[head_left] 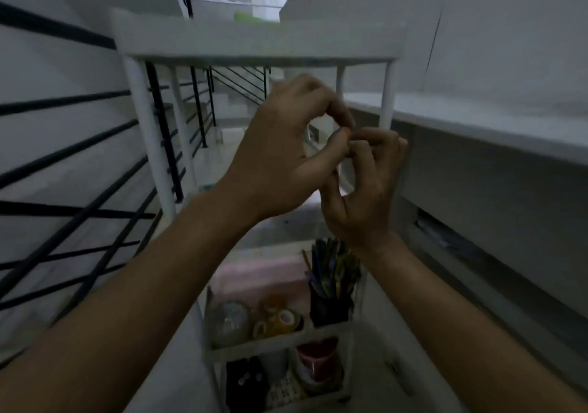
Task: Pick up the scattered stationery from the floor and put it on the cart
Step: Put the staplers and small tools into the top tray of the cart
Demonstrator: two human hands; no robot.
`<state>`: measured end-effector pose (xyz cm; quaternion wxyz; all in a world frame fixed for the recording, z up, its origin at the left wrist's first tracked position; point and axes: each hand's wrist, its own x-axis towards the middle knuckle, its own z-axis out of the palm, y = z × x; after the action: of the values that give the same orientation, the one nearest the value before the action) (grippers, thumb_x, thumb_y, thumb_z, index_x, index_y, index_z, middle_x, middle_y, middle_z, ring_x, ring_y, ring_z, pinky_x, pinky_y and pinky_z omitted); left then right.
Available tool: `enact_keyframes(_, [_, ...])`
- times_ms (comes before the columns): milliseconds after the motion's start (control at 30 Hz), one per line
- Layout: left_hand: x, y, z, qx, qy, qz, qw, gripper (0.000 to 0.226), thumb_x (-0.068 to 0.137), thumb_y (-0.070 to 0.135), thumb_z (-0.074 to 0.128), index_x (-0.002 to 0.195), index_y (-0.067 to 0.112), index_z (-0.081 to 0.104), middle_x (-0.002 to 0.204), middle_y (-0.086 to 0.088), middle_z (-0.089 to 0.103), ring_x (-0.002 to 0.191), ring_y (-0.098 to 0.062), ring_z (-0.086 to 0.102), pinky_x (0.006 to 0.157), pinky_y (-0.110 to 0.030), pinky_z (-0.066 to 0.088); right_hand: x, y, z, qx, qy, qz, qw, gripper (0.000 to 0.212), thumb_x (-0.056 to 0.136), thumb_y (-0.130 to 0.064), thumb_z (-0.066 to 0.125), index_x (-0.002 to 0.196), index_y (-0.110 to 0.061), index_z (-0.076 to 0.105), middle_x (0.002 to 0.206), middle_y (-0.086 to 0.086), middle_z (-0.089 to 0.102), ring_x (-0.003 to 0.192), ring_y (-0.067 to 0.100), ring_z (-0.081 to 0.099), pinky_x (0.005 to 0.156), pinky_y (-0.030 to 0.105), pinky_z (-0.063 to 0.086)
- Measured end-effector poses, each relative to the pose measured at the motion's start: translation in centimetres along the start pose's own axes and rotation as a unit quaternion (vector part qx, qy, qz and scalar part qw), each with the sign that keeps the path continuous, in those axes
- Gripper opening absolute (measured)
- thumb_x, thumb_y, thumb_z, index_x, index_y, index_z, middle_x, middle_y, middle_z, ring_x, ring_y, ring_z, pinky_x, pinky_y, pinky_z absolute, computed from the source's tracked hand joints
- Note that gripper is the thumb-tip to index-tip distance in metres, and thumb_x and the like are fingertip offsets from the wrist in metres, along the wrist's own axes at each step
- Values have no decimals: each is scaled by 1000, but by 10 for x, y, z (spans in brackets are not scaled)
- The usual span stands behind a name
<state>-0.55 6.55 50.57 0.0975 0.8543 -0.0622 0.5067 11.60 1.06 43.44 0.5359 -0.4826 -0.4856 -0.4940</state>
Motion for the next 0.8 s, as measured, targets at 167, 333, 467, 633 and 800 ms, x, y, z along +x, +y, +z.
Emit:
enact_keyframes(167, [-85, -6, 55, -53, -107, -49, 992, 8, 86, 15, 61, 92, 12, 65, 90, 1, 60, 84, -7, 53, 72, -6, 36, -99, 21, -35, 15, -152, -30, 988, 8, 79, -2, 64, 78, 6, 62, 78, 17, 54, 71, 28, 47, 60, 40, 37])
enact_keyframes(333, [-161, -21, 113, -96, -204, -169, 959, 14, 86, 20, 63, 100, 20, 61, 100, 0, 55, 87, -11, 58, 74, -25, 50, -191, 48, -75, -43, -294, 8, 955, 10, 76, -5, 61, 68, -4, 56, 67, 11, 48, 62, 26, 45, 59, 37, 31])
enact_keyframes(467, [-210, -30, 146, -77, -312, -196, 926, 22, 87, 24, 64, 109, 21, 59, 107, 2, 52, 98, -14, 56, 80, -29, 49, -258, 70, -99, -58, -444, 5, 894, 11, 73, -3, 66, 69, -7, 56, 66, 10, 49, 60, 26, 45, 55, 35, 33])
enact_keyframes(633, [-251, -34, 186, -91, -375, -217, 897, 24, 88, 26, 62, 112, 21, 59, 109, -1, 54, 98, -17, 57, 82, -37, 51, -339, 87, -120, -66, -634, 45, 769, 17, 69, -7, 76, 81, -1, 65, 71, 17, 59, 61, 32, 59, 51, 32, 45])
enact_keyframes(800, [-286, -33, 225, -71, -528, -194, 824, 20, 90, 29, 59, 83, 44, 48, 97, 5, 51, 99, -22, 56, 77, -30, 43, -408, 109, -133, -185, -823, 153, 515, 55, 100, -38, 38, 149, -13, 28, 153, 18, 24, 139, 35, 28, 114, 46, 23])
